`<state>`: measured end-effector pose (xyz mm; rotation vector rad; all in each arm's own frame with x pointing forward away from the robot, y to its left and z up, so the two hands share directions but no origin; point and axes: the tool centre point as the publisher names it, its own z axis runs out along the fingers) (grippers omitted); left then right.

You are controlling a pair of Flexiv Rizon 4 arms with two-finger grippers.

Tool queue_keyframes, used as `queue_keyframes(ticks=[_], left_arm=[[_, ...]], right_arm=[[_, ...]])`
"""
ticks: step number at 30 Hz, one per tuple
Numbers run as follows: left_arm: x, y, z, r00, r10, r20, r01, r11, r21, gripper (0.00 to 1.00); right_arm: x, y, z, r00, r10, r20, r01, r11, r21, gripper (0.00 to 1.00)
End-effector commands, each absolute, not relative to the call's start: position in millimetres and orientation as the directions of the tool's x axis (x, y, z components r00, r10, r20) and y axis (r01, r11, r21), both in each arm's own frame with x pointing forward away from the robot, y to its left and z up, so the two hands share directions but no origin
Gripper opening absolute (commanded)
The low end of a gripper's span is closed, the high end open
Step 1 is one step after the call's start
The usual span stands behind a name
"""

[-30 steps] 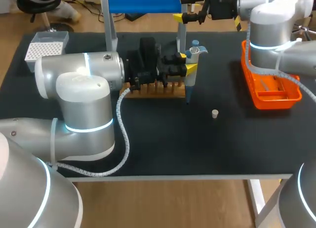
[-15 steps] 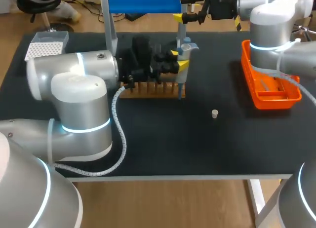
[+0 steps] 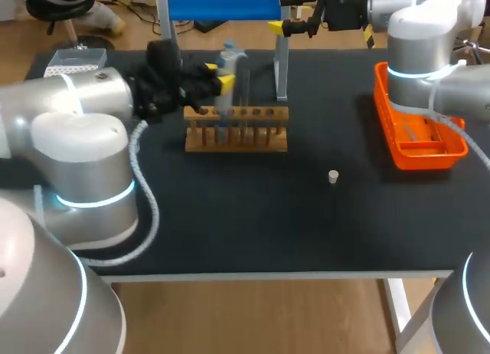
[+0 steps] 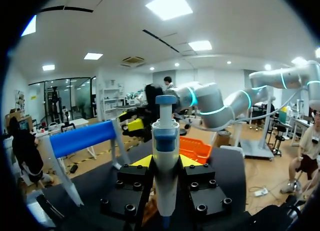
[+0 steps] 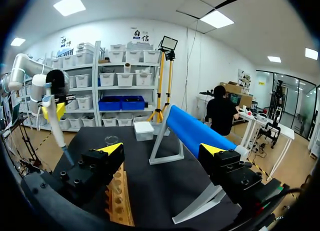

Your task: Invert the test tube, pick up the pipette, mount the tip to pipette, aspirate from beaker and dispense into the tube, eject the tip, return the pipette, and cap with the stopper.

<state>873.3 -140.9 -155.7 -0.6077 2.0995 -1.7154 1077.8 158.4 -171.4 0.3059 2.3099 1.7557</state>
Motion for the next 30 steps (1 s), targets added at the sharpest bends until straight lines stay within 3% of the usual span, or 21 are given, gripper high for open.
queue_keyframes(ticks=[1, 14, 30], left_arm=[[881, -106, -143, -0.848, -0.53, -0.002, -0.124, 0.203, -0.971, 0.0], [950, -44, -142, -0.69, -0.724, 0.02, -0.234, 0.197, -0.952, 0.0], [1015, -46, -142, -0.494, -0.869, 0.041, -0.342, 0.151, -0.927, 0.0]], right_arm=[[1078, 157, -171, -0.955, 0.294, -0.05, 0.032, 0.266, 0.963, 1.0], [1078, 157, -171, -0.955, 0.294, -0.05, 0.032, 0.266, 0.963, 1.0], [1078, 157, -171, -0.955, 0.294, -0.05, 0.032, 0.266, 0.963, 1.0]])
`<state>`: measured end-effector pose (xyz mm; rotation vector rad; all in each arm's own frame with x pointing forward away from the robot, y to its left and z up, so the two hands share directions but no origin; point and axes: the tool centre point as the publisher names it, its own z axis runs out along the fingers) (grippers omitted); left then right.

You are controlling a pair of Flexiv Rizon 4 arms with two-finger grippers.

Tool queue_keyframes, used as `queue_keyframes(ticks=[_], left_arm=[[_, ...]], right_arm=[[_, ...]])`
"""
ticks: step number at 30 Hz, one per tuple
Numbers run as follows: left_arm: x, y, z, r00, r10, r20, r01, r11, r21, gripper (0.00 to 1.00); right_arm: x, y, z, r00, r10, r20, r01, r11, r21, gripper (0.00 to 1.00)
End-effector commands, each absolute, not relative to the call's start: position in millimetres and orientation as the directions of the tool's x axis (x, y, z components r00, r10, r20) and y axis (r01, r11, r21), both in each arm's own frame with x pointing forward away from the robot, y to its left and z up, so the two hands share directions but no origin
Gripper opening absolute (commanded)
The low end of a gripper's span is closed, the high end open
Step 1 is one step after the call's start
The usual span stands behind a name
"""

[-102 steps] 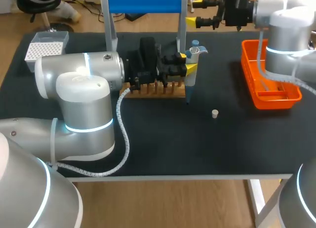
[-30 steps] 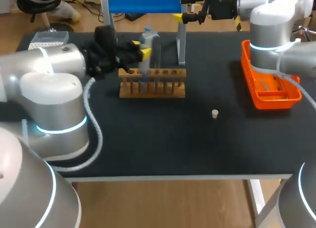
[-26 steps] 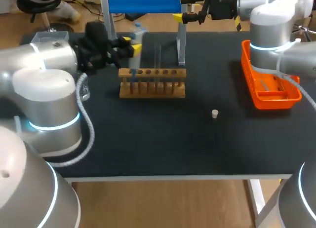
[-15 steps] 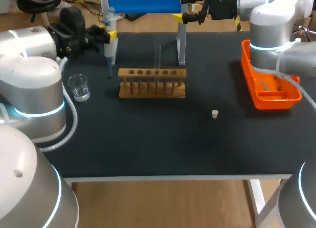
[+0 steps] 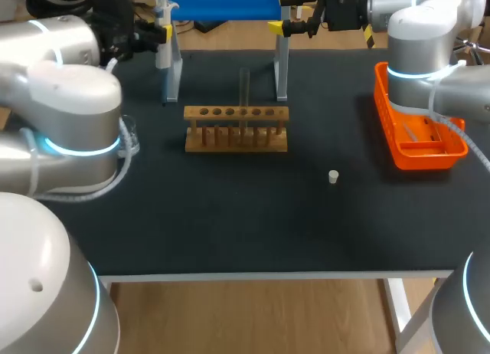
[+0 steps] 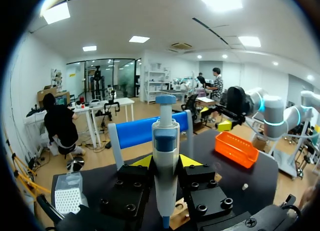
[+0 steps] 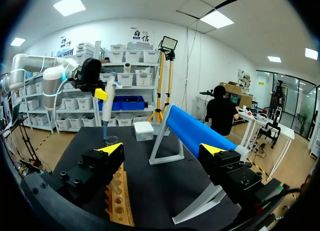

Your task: Invert the test tube, pick up the pipette, mount the tip to pipette, aspirate from beaker and dispense into the tube, eject the tip, return the pipette, and cap with the stopper.

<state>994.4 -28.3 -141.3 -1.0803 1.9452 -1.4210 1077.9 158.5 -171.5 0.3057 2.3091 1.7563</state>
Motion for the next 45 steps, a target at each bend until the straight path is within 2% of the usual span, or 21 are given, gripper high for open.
queue_keyframes(ticks=[1, 18, 37, 45], left_arm=[[1019, -47, -141, -0.483, -0.875, 0.038, -0.345, 0.151, -0.926, 0.0], [1080, -54, -136, -0.29, -0.957, -0.013, -0.396, 0.132, -0.909, 0.0], [1132, -61, -146, -0.16, -0.985, -0.064, -0.445, 0.13, -0.886, 0.0], [1147, -64, -157, -0.142, -0.987, -0.075, -0.47, 0.134, -0.872, 0.0]], right_arm=[[1078, 157, -171, -0.955, 0.294, -0.05, 0.032, 0.266, 0.963, 1.0], [1078, 157, -171, -0.955, 0.294, -0.05, 0.032, 0.266, 0.963, 1.0], [1078, 157, -171, -0.955, 0.294, -0.05, 0.032, 0.266, 0.963, 1.0], [1078, 157, -171, -0.955, 0.294, -0.05, 0.032, 0.266, 0.963, 1.0]])
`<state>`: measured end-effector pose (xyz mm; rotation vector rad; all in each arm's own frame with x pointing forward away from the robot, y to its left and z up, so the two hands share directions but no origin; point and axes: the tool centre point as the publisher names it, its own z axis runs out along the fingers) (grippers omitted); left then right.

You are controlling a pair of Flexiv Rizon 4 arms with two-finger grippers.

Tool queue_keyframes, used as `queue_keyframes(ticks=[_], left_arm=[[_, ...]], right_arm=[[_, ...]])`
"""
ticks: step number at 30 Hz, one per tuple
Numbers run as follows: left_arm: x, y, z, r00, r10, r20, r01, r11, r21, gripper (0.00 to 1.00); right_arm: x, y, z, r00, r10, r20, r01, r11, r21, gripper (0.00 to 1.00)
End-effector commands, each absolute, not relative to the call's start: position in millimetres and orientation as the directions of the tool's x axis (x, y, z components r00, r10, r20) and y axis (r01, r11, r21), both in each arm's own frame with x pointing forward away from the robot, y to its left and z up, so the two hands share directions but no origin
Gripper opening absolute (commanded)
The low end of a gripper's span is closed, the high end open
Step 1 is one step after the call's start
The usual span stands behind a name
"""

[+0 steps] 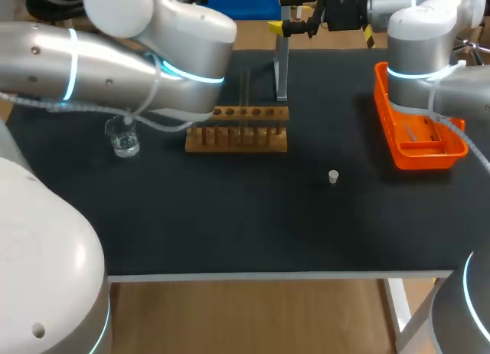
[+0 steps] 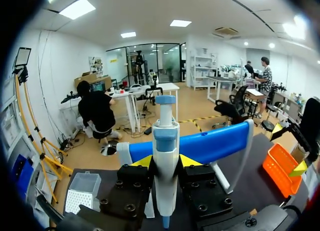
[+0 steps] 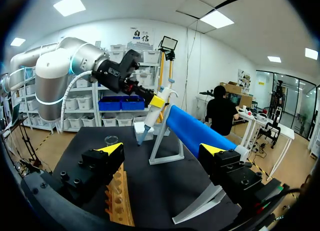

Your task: Invert the test tube, pick up the pipette, mount the tip to pipette, aspirate from beaker and dispense into the tube, eject the tip, return the pipette, and cap with the stopper.

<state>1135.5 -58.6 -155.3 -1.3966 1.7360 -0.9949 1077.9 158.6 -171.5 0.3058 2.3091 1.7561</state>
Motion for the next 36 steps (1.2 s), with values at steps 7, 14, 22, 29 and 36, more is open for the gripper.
queue_keyframes(ticks=[7, 14, 22, 29, 36], left_arm=[[1158, -62, -165, -0.131, -0.987, -0.088, -0.491, 0.142, -0.86, 0.0], [1166, -60, -175, -0.127, -0.988, -0.092, -0.506, 0.144, -0.85, 0.0], [1170, -60, -184, -0.123, -0.989, -0.087, -0.522, 0.139, -0.841, 0.0], [1168, -62, -191, -0.123, -0.989, -0.084, -0.535, 0.137, -0.833, 0.0], [1168, -60, -198, -0.12, -0.99, -0.076, -0.55, 0.13, -0.825, 0.0]], right_arm=[[1078, 157, -171, -0.955, 0.294, -0.05, 0.032, 0.266, 0.963, 1.0], [1078, 157, -171, -0.955, 0.294, -0.05, 0.032, 0.266, 0.963, 1.0], [1078, 157, -171, -0.955, 0.294, -0.05, 0.032, 0.266, 0.963, 1.0], [1078, 157, -171, -0.955, 0.294, -0.05, 0.032, 0.266, 0.963, 1.0], [1078, 157, -171, -0.955, 0.294, -0.05, 0.032, 0.266, 0.963, 1.0]])
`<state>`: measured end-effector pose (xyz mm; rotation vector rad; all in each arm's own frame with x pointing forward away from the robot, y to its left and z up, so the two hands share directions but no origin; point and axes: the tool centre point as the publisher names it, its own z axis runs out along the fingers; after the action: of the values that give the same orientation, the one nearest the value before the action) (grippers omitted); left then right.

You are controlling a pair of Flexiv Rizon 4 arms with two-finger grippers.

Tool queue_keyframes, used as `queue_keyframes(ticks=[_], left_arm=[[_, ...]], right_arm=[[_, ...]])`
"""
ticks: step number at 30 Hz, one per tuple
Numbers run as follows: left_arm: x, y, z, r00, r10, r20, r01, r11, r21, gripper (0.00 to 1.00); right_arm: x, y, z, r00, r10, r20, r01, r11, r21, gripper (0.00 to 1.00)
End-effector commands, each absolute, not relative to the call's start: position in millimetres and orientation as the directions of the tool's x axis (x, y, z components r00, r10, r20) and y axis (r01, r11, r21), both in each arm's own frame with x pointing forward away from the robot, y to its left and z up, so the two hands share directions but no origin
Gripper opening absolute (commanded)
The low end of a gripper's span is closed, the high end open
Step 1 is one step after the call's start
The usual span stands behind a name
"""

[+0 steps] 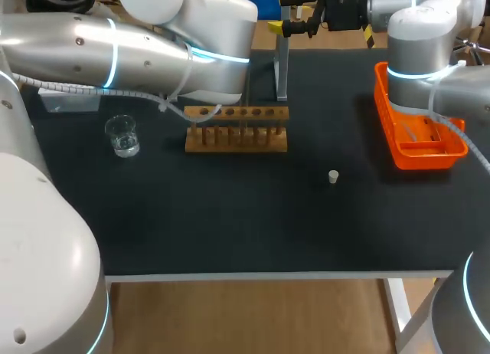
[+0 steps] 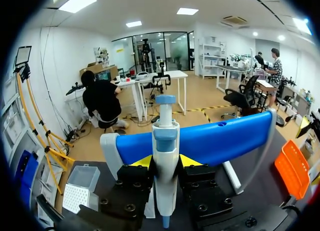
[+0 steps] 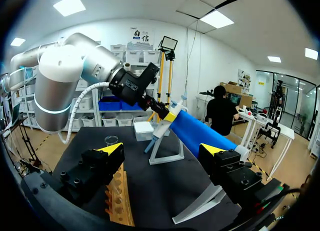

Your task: Invert the test tube, pick up the pipette, mount the tip to pipette, aspirate from beaker and dispense into the tube, eject the tip, return the pipette, and cap with the stopper.

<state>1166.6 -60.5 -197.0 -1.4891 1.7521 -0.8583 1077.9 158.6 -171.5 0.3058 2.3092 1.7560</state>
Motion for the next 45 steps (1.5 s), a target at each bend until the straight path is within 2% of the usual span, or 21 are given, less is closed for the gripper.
queue_keyframes(ticks=[1, 14, 15, 16, 18, 19, 27, 36, 39, 45], left_arm=[[1167, -61, -199, -0.117, -0.99, -0.075, -0.554, 0.128, -0.823, 0.0], [1167, -59, -207, -0.108, -0.992, -0.067, -0.571, 0.117, -0.813, 0.02], [1167, -60, -208, -0.109, -0.992, -0.066, -0.571, 0.117, -0.812, 0.37], [1167, -60, -208, -0.112, -0.992, -0.065, -0.571, 0.118, -0.813, 0.5], [1167, -61, -208, -0.115, -0.991, -0.063, -0.569, 0.118, -0.814, 0.87], [1167, -62, -209, -0.116, -0.991, -0.063, -0.569, 0.118, -0.814, 1.0], [1158, -65, -203, -0.114, -0.992, -0.061, -0.559, 0.115, -0.821, 1.0], [1122, -77, -167, -0.152, -0.987, -0.05, -0.508, 0.122, -0.853, 1.0], [1104, -80, -154, -0.218, -0.975, -0.046, -0.463, 0.145, -0.874, 1.0], [1057, -89, -130, -0.463, -0.884, -0.062, -0.305, 0.224, -0.926, 1.0]], right_arm=[[1078, 157, -171, -0.955, 0.294, -0.05, 0.032, 0.266, 0.963, 1.0], [1078, 157, -171, -0.955, 0.294, -0.05, 0.032, 0.266, 0.963, 1.0], [1078, 157, -171, -0.955, 0.294, -0.05, 0.032, 0.266, 0.963, 1.0], [1078, 157, -171, -0.955, 0.294, -0.05, 0.032, 0.266, 0.963, 1.0], [1078, 157, -171, -0.955, 0.294, -0.05, 0.032, 0.266, 0.963, 1.0], [1078, 157, -171, -0.955, 0.294, -0.05, 0.032, 0.266, 0.963, 1.0], [1078, 157, -171, -0.955, 0.294, -0.05, 0.032, 0.266, 0.963, 1.0], [1078, 157, -171, -0.955, 0.294, -0.05, 0.032, 0.266, 0.963, 1.0], [1078, 157, -171, -0.955, 0.294, -0.05, 0.032, 0.266, 0.963, 1.0], [1078, 157, -171, -0.955, 0.294, -0.05, 0.032, 0.266, 0.963, 1.0]])
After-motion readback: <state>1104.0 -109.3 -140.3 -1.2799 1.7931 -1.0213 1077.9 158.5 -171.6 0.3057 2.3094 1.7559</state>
